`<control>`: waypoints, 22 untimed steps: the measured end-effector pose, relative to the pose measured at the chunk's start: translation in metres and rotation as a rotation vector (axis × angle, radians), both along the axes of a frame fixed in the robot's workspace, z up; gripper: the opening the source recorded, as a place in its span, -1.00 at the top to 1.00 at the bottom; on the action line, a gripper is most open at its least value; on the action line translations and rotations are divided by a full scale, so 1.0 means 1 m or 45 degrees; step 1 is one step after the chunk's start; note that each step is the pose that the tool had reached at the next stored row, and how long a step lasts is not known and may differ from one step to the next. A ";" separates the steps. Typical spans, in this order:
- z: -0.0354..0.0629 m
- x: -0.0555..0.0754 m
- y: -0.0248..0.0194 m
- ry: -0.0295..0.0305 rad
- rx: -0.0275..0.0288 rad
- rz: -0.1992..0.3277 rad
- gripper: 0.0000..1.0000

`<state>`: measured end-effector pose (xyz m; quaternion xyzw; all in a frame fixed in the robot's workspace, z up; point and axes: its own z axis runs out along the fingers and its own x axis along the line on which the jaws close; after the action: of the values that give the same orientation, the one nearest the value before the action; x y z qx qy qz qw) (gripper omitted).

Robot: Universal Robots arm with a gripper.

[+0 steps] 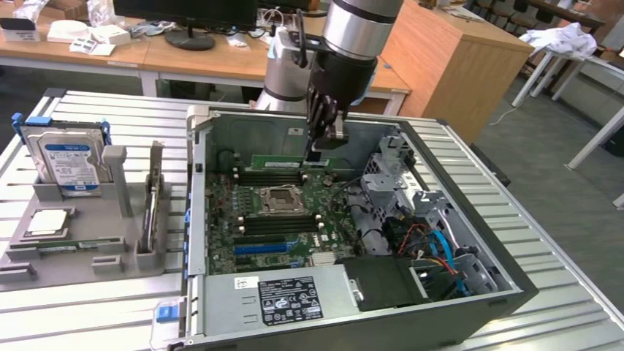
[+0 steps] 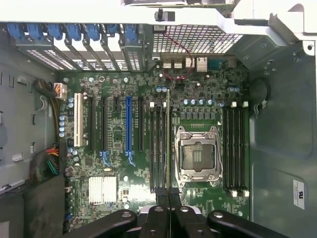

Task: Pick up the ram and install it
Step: 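Pick up the ram and move it above insertion slot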

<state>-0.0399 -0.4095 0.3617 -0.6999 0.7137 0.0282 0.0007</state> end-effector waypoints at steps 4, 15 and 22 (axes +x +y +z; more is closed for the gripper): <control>-0.0003 0.000 0.0000 0.0000 0.0000 0.000 0.77; -0.0004 0.000 -0.0043 -0.0001 0.0003 0.000 0.77; -0.0009 0.000 -0.0044 -0.0001 0.0001 0.000 0.77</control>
<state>-0.0399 -0.4139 0.3608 -0.6999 0.7137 0.0282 0.0008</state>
